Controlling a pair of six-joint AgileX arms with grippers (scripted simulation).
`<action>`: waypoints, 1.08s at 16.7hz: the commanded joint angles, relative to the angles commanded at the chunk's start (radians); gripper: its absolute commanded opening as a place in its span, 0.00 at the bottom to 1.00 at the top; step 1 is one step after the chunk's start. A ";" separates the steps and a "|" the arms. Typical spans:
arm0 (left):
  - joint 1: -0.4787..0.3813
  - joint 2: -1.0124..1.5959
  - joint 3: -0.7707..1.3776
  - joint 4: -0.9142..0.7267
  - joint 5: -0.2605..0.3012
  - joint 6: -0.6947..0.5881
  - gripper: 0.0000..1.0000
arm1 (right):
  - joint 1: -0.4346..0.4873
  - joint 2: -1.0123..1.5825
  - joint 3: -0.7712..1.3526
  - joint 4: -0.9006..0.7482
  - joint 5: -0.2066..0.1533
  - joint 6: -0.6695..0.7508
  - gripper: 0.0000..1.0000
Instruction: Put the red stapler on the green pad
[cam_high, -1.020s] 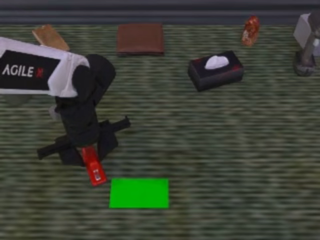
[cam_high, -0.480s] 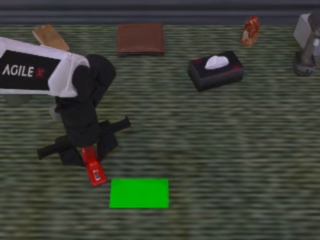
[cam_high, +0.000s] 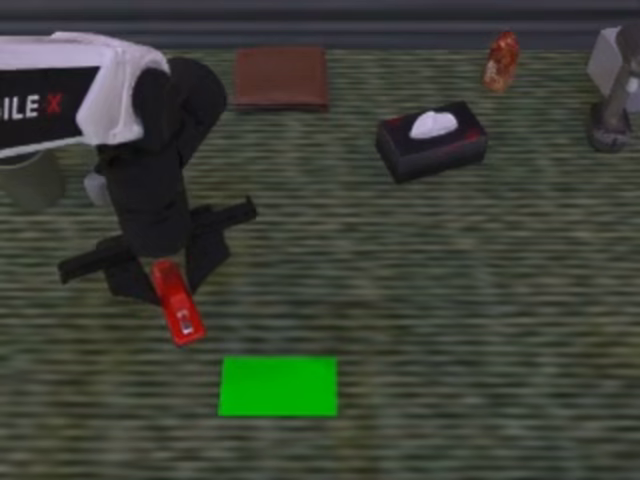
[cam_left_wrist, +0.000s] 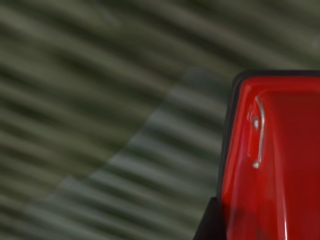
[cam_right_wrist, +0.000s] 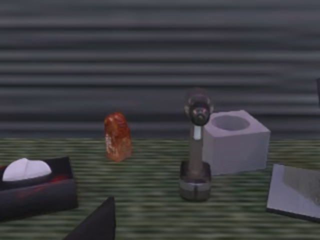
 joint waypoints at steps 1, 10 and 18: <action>0.003 -0.018 0.026 -0.048 0.000 -0.001 0.00 | 0.000 0.000 0.000 0.000 0.000 0.000 1.00; 0.005 -0.069 0.092 -0.150 0.001 -0.002 0.00 | 0.000 0.000 0.000 0.000 0.000 0.000 1.00; -0.084 -0.060 0.115 -0.183 0.003 -0.385 0.00 | 0.000 0.000 0.000 0.000 0.000 0.000 1.00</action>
